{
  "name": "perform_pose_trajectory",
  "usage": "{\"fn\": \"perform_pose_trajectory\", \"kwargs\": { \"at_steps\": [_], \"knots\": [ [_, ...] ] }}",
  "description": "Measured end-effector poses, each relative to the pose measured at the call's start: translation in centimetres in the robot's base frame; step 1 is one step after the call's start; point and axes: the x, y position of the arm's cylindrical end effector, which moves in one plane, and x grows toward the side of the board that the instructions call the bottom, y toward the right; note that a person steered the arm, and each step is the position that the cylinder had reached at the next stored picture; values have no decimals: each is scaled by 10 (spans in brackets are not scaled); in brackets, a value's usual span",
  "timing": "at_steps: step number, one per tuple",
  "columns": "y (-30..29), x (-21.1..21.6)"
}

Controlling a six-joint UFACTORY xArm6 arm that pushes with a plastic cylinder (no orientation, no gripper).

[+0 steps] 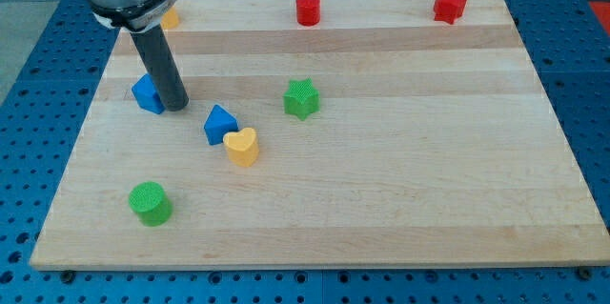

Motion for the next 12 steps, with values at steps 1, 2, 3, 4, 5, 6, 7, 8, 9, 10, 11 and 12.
{"fn": "perform_pose_trajectory", "kwargs": {
  "at_steps": [1, 2, 3, 4, 5, 6, 7, 8, 9, 10, 11, 12],
  "knots": [
    [-3, -2],
    [-14, -7],
    [-23, -7],
    [-25, -7],
    [-24, -7],
    [-24, -7],
    [-24, 7],
    [-13, 31],
    [30, 41],
    [77, 47],
    [121, 47],
    [168, 51]
  ]
}}
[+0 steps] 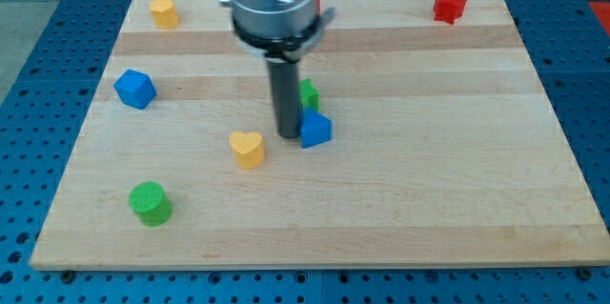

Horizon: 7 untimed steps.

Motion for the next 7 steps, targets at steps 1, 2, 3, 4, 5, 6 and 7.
{"fn": "perform_pose_trajectory", "kwargs": {
  "at_steps": [1, 2, 3, 4, 5, 6, 7],
  "knots": [
    [42, 19],
    [80, 33],
    [112, 35],
    [126, 31],
    [127, 21],
    [125, 8],
    [123, -5]
  ]
}}
